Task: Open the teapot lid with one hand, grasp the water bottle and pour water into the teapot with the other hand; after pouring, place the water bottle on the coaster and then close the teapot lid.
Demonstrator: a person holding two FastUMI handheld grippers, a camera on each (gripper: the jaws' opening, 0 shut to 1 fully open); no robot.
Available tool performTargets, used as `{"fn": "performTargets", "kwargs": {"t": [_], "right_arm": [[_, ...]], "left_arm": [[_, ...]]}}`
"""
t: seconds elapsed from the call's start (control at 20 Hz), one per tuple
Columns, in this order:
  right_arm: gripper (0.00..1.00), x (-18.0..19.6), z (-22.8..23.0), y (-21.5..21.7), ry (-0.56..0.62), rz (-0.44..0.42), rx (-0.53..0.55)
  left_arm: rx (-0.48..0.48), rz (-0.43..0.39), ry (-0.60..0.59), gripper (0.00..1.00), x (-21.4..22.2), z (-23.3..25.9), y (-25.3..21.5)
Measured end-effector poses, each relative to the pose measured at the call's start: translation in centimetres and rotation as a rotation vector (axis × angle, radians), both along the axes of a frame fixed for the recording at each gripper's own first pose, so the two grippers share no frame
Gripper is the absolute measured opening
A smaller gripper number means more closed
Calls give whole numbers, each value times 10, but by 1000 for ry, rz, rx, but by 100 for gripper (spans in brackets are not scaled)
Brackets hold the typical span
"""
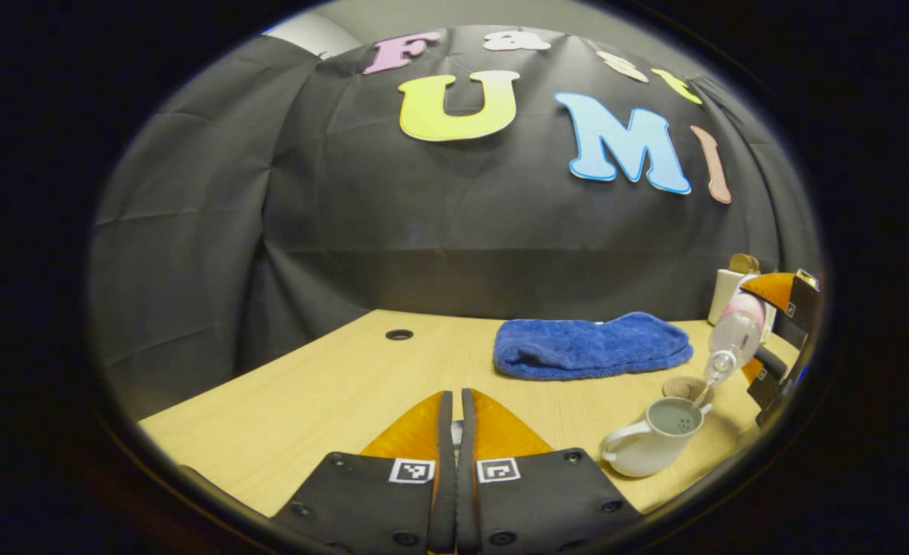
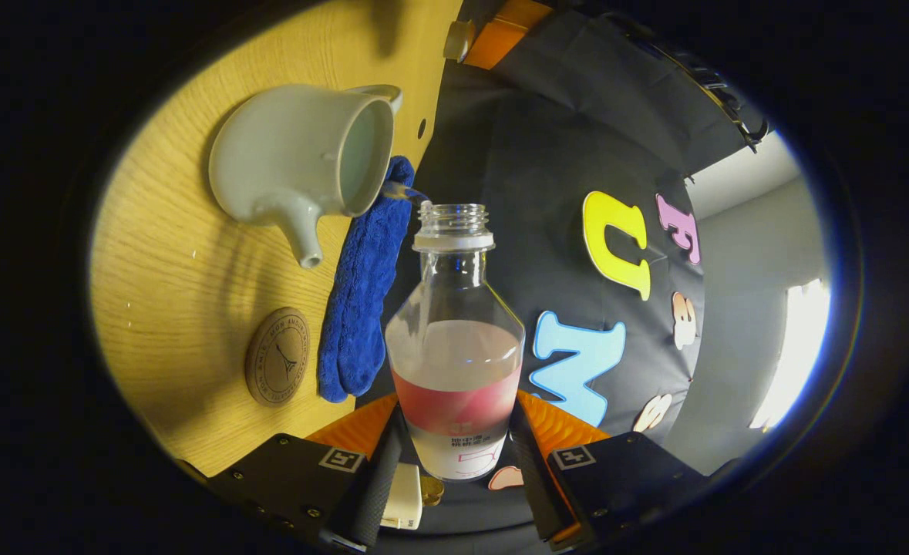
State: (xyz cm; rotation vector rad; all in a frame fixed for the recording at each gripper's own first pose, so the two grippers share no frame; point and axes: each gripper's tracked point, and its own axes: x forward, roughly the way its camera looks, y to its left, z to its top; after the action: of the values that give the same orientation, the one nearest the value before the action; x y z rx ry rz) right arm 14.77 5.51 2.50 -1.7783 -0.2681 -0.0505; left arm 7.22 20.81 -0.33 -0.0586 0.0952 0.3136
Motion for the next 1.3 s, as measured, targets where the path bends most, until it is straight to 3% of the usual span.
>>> {"fn": "performTargets", "kwargs": {"t": [1.3], "right_arm": [[73, 12, 50, 4, -113, 38, -109]], "left_arm": [[13, -18, 30, 6, 3, -6, -6]]}}
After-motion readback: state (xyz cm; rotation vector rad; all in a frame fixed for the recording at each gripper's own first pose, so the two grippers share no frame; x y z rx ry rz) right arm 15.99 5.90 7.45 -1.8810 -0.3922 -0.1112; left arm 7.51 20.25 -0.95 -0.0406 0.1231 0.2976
